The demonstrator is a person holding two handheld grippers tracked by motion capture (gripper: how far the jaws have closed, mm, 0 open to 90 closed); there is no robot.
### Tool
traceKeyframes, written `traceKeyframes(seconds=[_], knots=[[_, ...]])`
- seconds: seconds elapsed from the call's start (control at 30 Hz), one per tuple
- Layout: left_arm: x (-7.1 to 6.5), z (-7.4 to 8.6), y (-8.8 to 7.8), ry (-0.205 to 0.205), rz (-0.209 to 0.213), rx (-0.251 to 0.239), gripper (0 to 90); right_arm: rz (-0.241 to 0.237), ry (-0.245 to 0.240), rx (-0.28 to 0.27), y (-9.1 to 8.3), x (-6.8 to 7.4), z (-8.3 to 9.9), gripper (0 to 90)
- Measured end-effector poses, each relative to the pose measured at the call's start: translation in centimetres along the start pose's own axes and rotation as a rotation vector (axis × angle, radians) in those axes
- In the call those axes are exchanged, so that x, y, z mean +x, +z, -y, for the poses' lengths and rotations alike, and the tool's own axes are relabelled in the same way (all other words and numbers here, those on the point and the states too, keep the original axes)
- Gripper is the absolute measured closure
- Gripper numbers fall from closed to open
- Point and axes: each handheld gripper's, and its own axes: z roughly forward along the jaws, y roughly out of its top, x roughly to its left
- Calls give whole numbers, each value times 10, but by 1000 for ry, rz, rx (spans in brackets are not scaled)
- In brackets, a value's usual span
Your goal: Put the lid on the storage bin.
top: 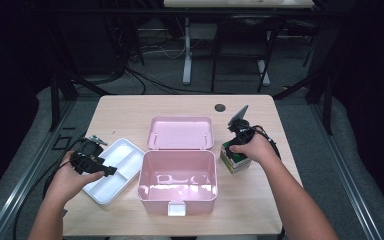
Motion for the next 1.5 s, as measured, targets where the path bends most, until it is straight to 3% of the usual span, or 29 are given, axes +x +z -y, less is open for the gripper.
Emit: traceKeyframes(seconds=[0.3,0.6,1.1,1.5], knots=[[0,0,0,-2,6,4,399,-25,17,11,3,-4,-4,135],[-1,0,1,0,6,5,400,-2,-5,19,9,-1,-8,129],[-1,0,0,0,7,3,406,17,-33,63,6,3,-11,157],[-1,0,-1,6,9,-1,407,16,-49,42,-4,3,-7,160]])
